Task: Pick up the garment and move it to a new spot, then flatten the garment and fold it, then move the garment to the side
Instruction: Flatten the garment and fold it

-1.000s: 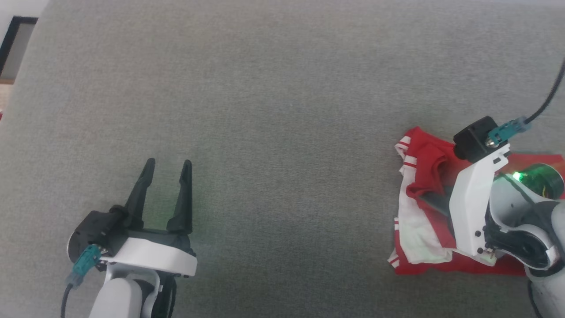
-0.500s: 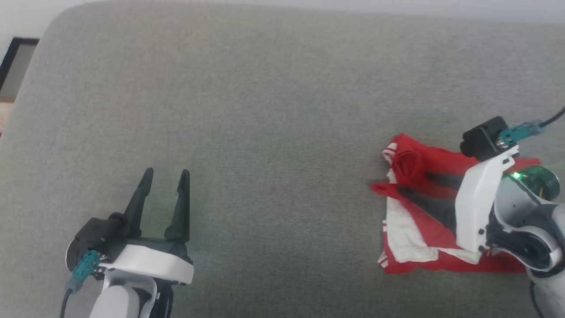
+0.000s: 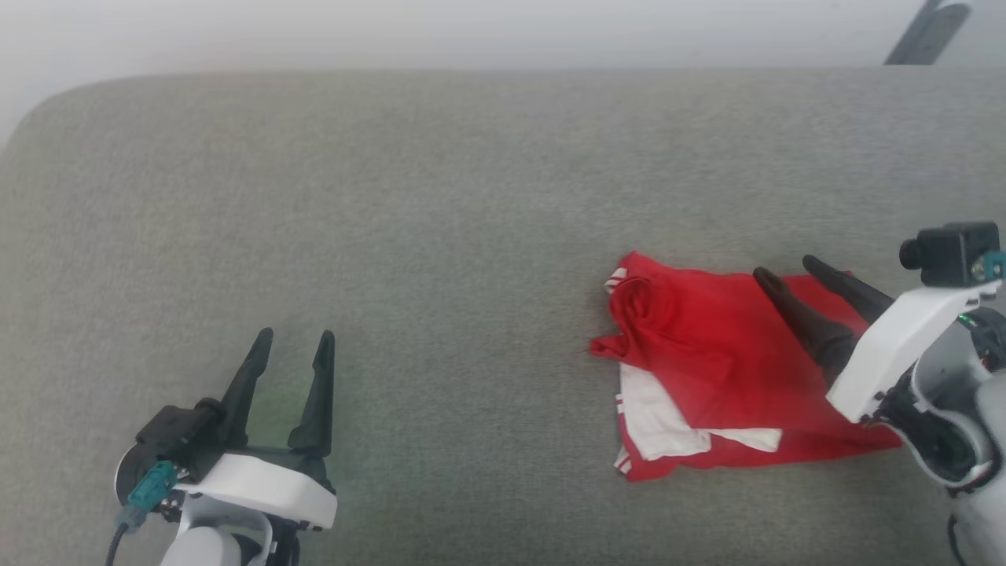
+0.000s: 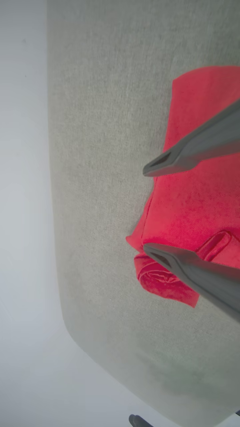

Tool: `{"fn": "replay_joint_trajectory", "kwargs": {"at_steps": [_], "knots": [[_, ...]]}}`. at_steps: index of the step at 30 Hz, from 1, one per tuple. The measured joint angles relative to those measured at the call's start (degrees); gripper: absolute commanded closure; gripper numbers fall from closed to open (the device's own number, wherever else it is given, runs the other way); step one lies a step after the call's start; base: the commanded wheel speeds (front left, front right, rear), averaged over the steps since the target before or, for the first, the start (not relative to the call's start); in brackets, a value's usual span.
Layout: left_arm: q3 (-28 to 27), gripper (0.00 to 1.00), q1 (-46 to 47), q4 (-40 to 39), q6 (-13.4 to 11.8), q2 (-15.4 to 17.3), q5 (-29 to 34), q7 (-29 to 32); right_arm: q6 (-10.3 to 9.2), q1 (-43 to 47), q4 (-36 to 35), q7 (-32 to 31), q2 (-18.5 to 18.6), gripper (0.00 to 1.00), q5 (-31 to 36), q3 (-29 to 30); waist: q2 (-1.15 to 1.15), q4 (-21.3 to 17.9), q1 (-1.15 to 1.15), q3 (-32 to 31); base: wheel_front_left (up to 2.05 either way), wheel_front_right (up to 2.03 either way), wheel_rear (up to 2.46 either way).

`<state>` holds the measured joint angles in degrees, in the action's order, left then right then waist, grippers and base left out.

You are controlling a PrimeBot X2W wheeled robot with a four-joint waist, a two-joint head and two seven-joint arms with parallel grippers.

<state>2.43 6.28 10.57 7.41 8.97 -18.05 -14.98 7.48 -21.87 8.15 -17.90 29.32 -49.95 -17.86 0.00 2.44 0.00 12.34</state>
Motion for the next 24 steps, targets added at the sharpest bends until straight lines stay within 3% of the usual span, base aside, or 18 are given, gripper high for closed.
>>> {"fn": "replay_joint_trajectory", "kwargs": {"at_steps": [5, 11, 17, 24], "knots": [[-0.6, 0.00, -0.2, 1.5, 0.0, 0.5, -0.8, 0.0, 0.01, -1.3, 6.9, 15.4, -0.3, 0.00, 2.6, -3.3, 0.00, -1.9, 0.00, -1.9, 0.00, 0.00, 0.00], [-2.8, 0.00, -2.5, 2.1, 0.0, 1.1, -1.5, 0.0, 0.00, -1.1, 14.9, 28.6, -1.8, 0.00, 4.2, -6.0, 0.00, -3.3, 0.00, -5.3, 0.00, 0.00, 0.00], [-5.3, 0.00, -6.9, 1.4, 0.0, 1.2, -0.1, 0.0, 0.00, 2.1, 16.5, 32.1, -1.9, 0.00, 6.8, -6.1, 0.00, -3.7, 0.00, -9.0, 0.00, 0.00, 0.00], [-7.6, 0.00, -12.5, -2.5, 0.0, 1.0, 1.6, 0.0, 0.00, 10.3, 12.0, 32.7, -1.9, 0.00, 10.5, -0.6, 0.00, -2.9, 0.00, -10.9, 0.00, 0.00, 0.00]]}}
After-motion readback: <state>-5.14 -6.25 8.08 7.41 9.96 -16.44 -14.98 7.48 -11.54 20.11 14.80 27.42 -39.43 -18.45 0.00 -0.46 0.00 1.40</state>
